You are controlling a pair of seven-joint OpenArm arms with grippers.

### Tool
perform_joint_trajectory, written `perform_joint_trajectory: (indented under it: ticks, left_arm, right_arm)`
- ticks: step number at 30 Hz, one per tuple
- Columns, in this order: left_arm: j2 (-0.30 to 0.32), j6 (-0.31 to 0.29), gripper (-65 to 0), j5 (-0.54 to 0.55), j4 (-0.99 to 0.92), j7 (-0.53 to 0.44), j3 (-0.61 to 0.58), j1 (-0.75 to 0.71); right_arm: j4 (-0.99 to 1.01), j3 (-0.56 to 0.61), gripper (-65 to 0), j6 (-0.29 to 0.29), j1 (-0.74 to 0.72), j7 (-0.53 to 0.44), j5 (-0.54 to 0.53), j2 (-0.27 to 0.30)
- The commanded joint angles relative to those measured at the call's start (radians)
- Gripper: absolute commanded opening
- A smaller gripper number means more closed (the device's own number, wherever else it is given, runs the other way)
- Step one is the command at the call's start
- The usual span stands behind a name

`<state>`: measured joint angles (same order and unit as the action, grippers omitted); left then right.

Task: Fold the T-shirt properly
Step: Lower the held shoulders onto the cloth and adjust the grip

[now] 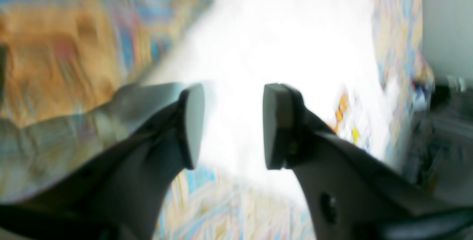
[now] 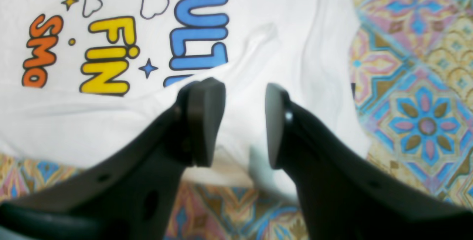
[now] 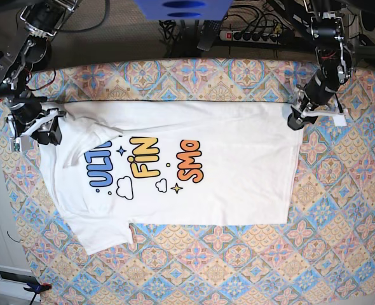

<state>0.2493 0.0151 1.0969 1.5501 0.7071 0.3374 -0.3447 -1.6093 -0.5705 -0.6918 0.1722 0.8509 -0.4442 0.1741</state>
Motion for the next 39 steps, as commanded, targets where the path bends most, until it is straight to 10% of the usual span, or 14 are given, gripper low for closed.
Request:
perform_joint_trajectory:
  ticks: [1, 39]
  left_arm:
    - [0.014, -0.008, -42.8, 0.009, 0.034, -0.019, 0.009, -0.012]
    - [-0.011, -0.007, -42.5, 0.002, -0.208, -0.020, 0.001, 0.039]
  right_arm:
    - [-0.027, -0.009, -43.5, -0.006, 0.022, -0.014, -0.014, 0.009]
    - [-0.030, -0.042, -43.1, -0.006, 0.160, -0.015, -0.155, 0.003]
